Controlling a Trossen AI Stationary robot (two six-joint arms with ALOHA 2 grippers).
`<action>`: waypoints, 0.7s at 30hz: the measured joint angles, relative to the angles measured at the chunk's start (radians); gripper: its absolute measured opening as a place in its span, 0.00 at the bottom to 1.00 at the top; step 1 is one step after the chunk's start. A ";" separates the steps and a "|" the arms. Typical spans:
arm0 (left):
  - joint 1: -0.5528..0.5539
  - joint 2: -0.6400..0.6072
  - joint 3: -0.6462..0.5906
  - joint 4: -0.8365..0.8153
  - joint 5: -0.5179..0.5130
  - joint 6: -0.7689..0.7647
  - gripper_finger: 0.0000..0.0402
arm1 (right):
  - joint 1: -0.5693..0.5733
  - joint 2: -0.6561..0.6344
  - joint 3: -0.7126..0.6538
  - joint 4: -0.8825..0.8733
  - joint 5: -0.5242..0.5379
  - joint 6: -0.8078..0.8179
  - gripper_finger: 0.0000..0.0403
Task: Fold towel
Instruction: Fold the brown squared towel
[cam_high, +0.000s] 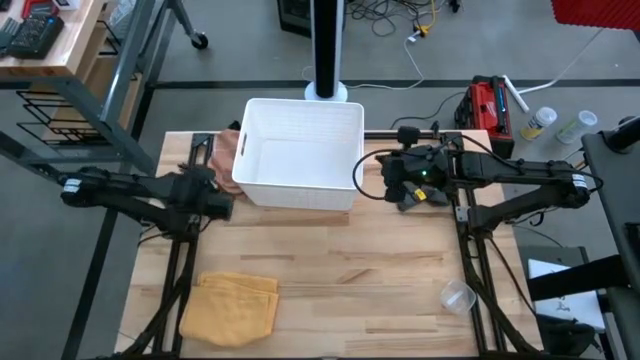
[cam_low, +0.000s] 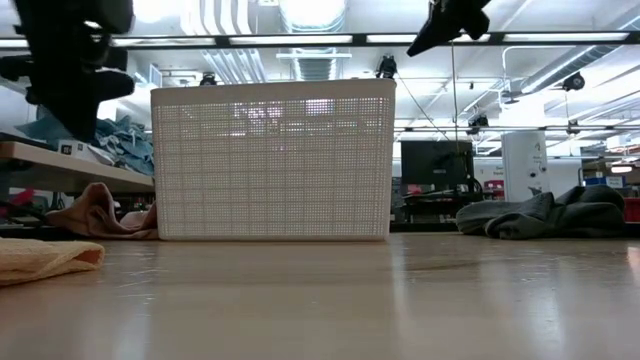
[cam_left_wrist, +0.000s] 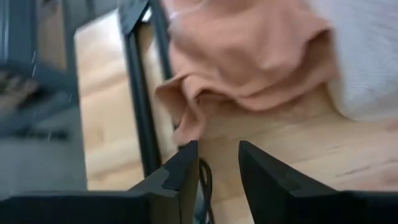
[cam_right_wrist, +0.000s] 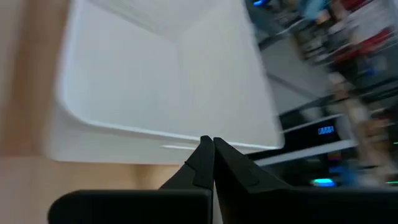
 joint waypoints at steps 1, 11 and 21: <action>0.040 0.013 0.005 0.001 0.020 0.016 0.26 | 0.000 0.000 0.000 0.019 0.024 -0.038 0.00; 0.347 0.146 -0.001 0.036 0.076 0.315 0.29 | -0.006 -0.002 0.066 0.064 0.081 0.108 0.00; 0.430 0.214 -0.010 0.237 0.014 0.503 0.33 | -0.006 -0.007 0.226 -0.197 0.075 0.232 0.00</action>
